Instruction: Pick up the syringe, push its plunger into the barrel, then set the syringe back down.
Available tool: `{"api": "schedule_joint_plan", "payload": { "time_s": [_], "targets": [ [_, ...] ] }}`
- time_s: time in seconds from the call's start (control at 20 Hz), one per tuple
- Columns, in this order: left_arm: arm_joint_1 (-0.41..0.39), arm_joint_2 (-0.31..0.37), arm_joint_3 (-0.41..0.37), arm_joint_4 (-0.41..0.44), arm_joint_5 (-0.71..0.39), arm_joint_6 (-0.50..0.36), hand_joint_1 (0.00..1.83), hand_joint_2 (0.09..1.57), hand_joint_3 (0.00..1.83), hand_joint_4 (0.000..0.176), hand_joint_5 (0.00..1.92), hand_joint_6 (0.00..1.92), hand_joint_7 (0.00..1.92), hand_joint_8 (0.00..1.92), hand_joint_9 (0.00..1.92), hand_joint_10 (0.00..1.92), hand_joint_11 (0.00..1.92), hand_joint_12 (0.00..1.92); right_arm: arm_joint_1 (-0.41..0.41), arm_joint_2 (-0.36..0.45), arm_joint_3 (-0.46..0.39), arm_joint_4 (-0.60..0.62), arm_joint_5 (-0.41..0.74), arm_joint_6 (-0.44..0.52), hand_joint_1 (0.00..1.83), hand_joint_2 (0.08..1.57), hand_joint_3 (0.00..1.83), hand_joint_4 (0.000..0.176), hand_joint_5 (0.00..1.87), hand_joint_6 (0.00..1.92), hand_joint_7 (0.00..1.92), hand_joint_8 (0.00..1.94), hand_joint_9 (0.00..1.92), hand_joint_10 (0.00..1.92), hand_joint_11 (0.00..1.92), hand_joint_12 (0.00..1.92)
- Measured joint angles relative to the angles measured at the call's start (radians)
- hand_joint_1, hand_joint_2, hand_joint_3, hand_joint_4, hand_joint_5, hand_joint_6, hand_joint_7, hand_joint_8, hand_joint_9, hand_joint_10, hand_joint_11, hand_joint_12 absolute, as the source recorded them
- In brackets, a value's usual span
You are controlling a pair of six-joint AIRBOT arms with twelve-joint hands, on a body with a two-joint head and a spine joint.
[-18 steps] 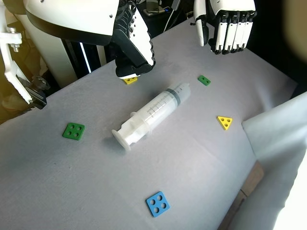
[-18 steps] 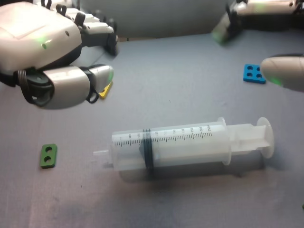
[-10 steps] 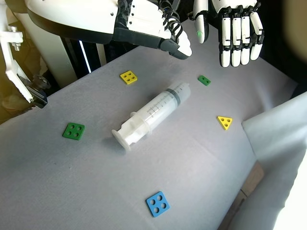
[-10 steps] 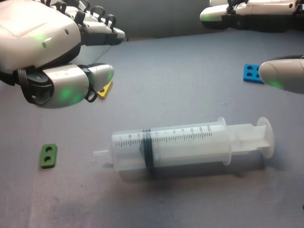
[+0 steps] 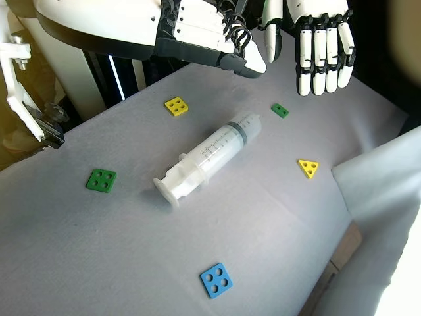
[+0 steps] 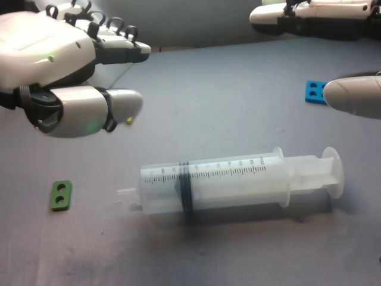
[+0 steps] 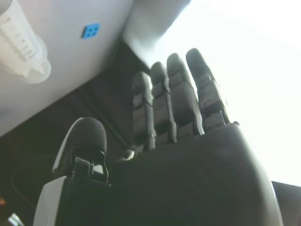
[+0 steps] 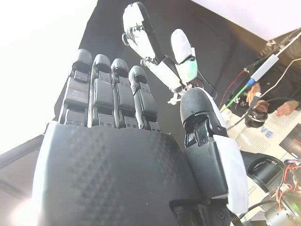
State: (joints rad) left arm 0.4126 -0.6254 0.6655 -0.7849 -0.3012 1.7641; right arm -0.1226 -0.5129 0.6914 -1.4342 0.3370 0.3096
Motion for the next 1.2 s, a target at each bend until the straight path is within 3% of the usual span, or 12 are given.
{"api": "schedule_joint_plan", "payload": {
  "time_s": [0.2,0.35,0.4,0.6,0.75,0.9,1.2],
  "targets": [
    [-0.013,0.000,-0.047,-0.248,-0.027,0.261,0.63,1.11,0.00,0.000,0.13,0.00,0.09,0.00,0.09,0.00,0.00,0.35,0.000,0.000,-0.002,0.000,0.000,0.000,0.00,1.57,0.14,0.000,0.12,0.00,0.11,0.00,0.08,0.00,0.00,0.14],
    [-0.005,0.000,-0.037,-0.388,-0.012,0.358,0.78,1.08,0.00,0.000,0.08,0.00,0.04,0.00,0.02,0.00,0.00,0.22,0.000,0.000,-0.002,0.000,-0.001,0.000,0.00,1.57,0.14,0.000,0.12,0.00,0.11,0.00,0.08,0.00,0.00,0.14],
    [-0.006,0.000,-0.038,-0.392,-0.021,0.369,0.91,1.02,0.00,0.000,0.10,0.01,0.05,0.00,0.04,0.00,0.00,0.25,0.000,0.000,-0.004,0.000,-0.002,-0.001,0.00,1.57,0.14,0.000,0.12,0.00,0.10,0.00,0.07,0.00,0.00,0.15],
    [-0.008,0.001,-0.066,-0.412,-0.026,0.437,1.12,0.94,0.00,0.000,0.12,0.00,0.09,0.01,0.08,0.01,0.00,0.48,0.000,0.000,-0.006,-0.001,0.001,-0.002,0.00,1.57,0.14,0.000,0.09,0.00,0.08,0.00,0.05,0.00,0.00,0.08],
    [-0.016,0.001,-0.068,-0.471,-0.034,0.534,1.16,0.94,0.00,0.000,0.12,0.00,0.10,0.00,0.09,0.01,0.00,0.51,0.000,0.000,-0.006,-0.008,-0.001,-0.008,0.00,1.57,0.12,0.000,0.11,0.01,0.10,0.01,0.05,0.00,0.00,0.09],
    [-0.020,-0.018,-0.069,-0.529,-0.089,0.526,1.18,0.94,0.00,0.000,0.11,0.00,0.10,0.00,0.09,0.00,0.00,0.46,0.000,0.000,-0.011,-0.008,-0.005,-0.014,0.00,1.57,0.11,0.000,0.11,0.00,0.10,0.00,0.06,0.00,0.00,0.11],
    [0.068,-0.150,-0.101,-0.579,-0.217,0.492,1.20,0.95,0.00,0.000,0.10,0.00,0.09,0.00,0.09,0.00,0.00,0.49,0.000,0.000,-0.011,-0.008,-0.029,-0.016,0.00,1.57,0.11,0.000,0.12,0.00,0.11,0.00,0.07,0.00,0.00,0.16]
  ]
}}
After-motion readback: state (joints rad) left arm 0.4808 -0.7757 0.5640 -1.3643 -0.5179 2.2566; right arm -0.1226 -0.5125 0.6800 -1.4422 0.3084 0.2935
